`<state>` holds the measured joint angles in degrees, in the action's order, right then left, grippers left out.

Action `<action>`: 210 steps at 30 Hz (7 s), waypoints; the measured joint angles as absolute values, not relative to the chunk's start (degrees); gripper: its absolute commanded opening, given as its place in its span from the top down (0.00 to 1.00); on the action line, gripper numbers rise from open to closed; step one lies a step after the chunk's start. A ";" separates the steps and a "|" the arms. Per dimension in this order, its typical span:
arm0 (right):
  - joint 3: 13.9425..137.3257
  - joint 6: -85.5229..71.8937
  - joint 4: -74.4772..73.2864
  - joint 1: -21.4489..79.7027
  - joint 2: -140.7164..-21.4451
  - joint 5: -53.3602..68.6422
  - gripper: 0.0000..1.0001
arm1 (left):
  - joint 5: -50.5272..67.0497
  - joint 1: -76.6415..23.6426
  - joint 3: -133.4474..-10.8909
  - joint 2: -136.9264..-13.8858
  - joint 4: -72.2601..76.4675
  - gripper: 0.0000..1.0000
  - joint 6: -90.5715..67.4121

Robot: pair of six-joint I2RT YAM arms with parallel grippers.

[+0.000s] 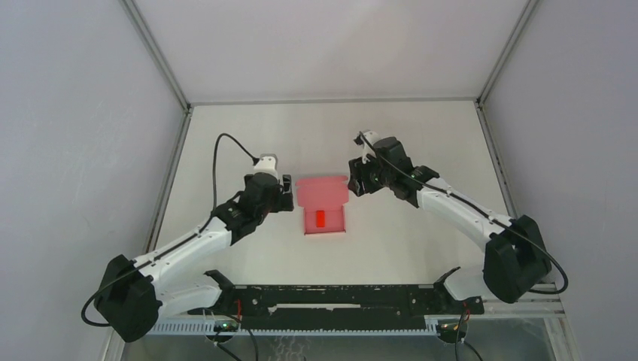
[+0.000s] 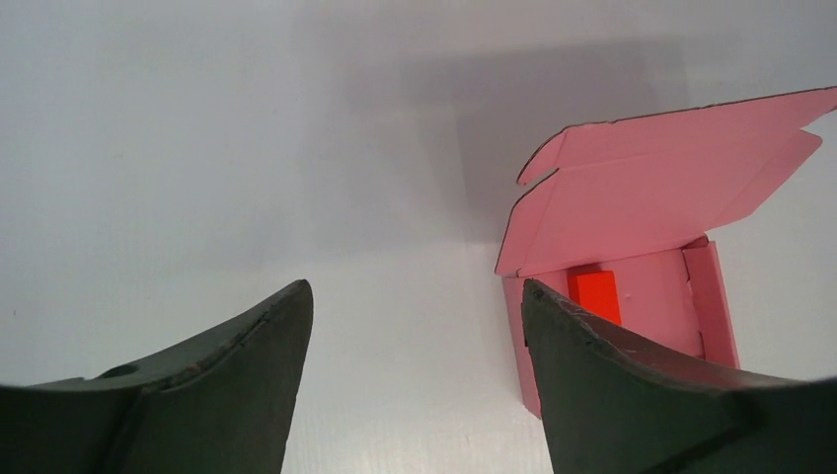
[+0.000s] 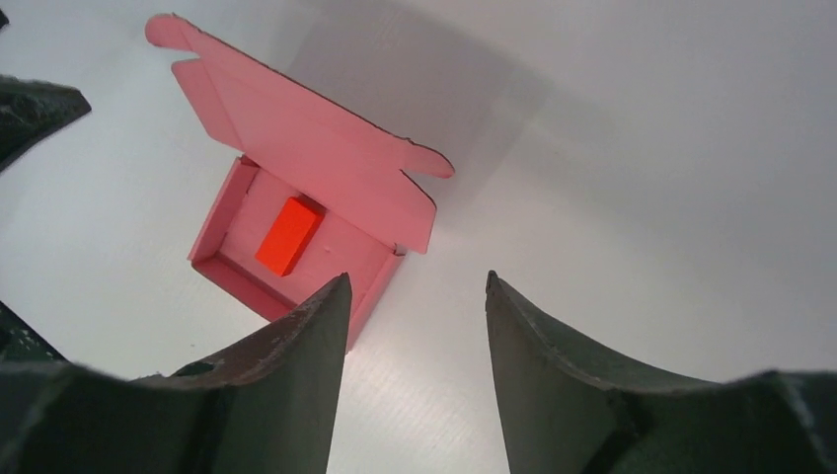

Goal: Fold the paper box
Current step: Close the paper box at the center of the board.

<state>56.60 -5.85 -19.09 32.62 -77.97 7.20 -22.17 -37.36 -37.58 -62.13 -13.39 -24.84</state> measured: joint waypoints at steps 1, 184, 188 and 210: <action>56.60 -4.80 -18.44 32.38 -79.33 8.71 0.37 | -21.89 -37.28 -37.56 -62.50 -12.60 0.20 -24.16; 64.58 17.65 -17.76 26.09 -100.86 40.38 0.87 | 30.28 -19.07 -49.39 -87.09 -7.62 0.90 -2.57; 64.55 17.58 -17.80 26.37 -100.22 39.38 0.90 | 29.19 -19.64 -49.39 -86.41 -7.88 0.90 -2.61; 64.55 14.72 -17.80 32.73 -97.86 24.51 0.96 | 10.72 -28.18 -49.39 -82.48 -13.02 0.90 -4.67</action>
